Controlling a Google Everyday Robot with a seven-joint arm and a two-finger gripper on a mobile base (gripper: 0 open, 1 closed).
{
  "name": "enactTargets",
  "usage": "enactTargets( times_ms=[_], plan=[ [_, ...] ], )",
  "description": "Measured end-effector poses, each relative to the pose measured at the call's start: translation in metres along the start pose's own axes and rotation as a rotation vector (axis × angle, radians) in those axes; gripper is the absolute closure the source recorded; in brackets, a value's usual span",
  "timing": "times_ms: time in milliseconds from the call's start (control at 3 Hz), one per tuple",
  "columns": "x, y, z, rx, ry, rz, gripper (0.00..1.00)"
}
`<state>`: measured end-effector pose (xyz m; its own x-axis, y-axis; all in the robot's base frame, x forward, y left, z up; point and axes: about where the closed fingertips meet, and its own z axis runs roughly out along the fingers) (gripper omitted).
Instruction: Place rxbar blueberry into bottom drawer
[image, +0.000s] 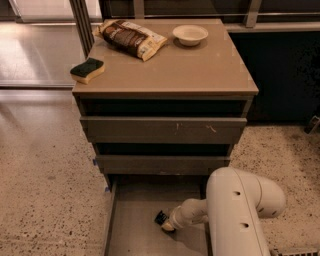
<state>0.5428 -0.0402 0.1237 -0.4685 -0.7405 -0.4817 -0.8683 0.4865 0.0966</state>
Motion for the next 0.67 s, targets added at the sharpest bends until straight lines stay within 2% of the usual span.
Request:
enactTargets(
  times_ms=[333, 667],
  plan=[
    [0.0000, 0.0001, 0.0000, 0.000, 0.000, 0.000, 0.12],
    [0.0000, 0.0001, 0.0001, 0.000, 0.000, 0.000, 0.00]
  ],
)
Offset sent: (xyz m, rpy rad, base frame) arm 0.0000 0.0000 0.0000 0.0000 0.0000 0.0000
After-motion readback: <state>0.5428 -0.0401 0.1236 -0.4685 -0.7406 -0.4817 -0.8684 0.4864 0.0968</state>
